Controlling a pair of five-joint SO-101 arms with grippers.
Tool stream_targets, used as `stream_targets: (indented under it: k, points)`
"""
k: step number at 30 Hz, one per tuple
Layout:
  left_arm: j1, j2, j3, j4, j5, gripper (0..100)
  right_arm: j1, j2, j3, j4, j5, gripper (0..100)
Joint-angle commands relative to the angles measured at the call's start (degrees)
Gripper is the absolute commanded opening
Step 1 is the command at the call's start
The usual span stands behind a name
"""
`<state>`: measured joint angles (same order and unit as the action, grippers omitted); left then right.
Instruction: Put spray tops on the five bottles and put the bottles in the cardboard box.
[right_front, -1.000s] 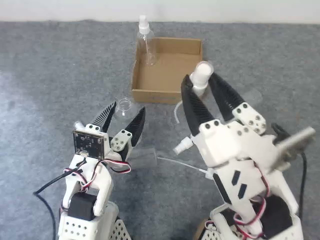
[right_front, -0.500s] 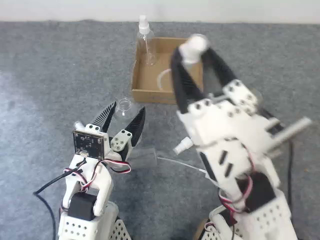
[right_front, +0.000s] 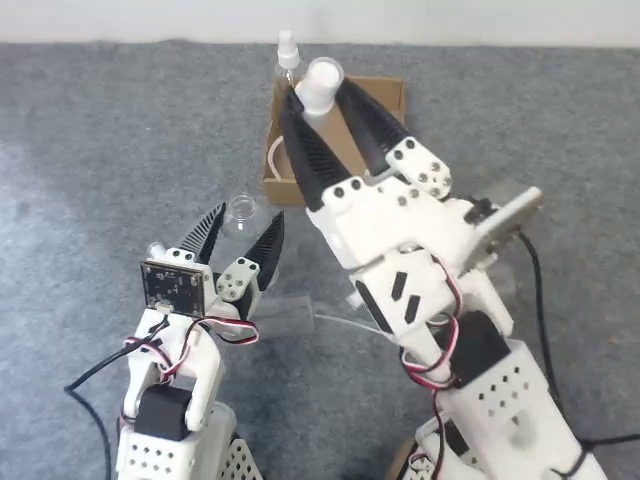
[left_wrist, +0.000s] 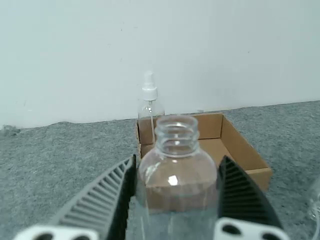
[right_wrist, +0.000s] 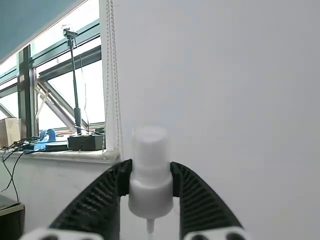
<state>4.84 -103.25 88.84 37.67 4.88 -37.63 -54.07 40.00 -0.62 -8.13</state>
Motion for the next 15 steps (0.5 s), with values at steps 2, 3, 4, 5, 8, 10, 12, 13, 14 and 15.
stream_targets:
  k: [2, 3, 4, 5, 8, 10, 12, 13, 14, 15]
  points:
    - [-0.09, -1.14, -0.31, 0.0, 0.18, 22, -0.4, 1.71, -3.52, -1.45, -7.56, 0.6]
    - [-0.09, -1.14, -0.31, 0.0, 0.18, 22, -0.4, 1.98, -3.52, -1.45, -8.79, 0.6]
    - [-0.09, -1.14, -0.31, 0.0, 0.18, 22, -0.4, 2.33, -3.52, -1.45, -9.32, 0.6]
    - [-0.09, -1.14, -0.31, 0.0, 0.18, 22, -0.48, 2.51, -3.52, -1.45, -9.32, 0.6]
    - [-0.09, -1.14, -0.31, 0.0, 0.18, 22, -0.48, 3.74, -3.52, -1.45, -9.93, 0.6]
    - [0.0, -1.14, -0.31, 0.0, 0.18, 22, -0.48, 4.62, -3.52, -1.54, -10.37, 0.6]
    - [0.0, -1.14, -0.31, -0.09, 0.18, 22, -0.48, 5.32, -3.52, -1.54, -11.25, 0.6]
    - [0.0, -1.14, -0.31, -0.09, 0.18, 22, -0.48, 5.58, -3.52, -1.54, -11.52, 0.6]
    - [0.0, -1.14, -0.31, -0.09, 0.18, 22, -0.48, 5.85, -3.52, -1.54, -11.43, 0.6]
    - [0.0, -1.14, -0.31, -0.09, 0.18, 22, -0.48, 6.11, -3.52, -1.63, -11.43, 0.6]
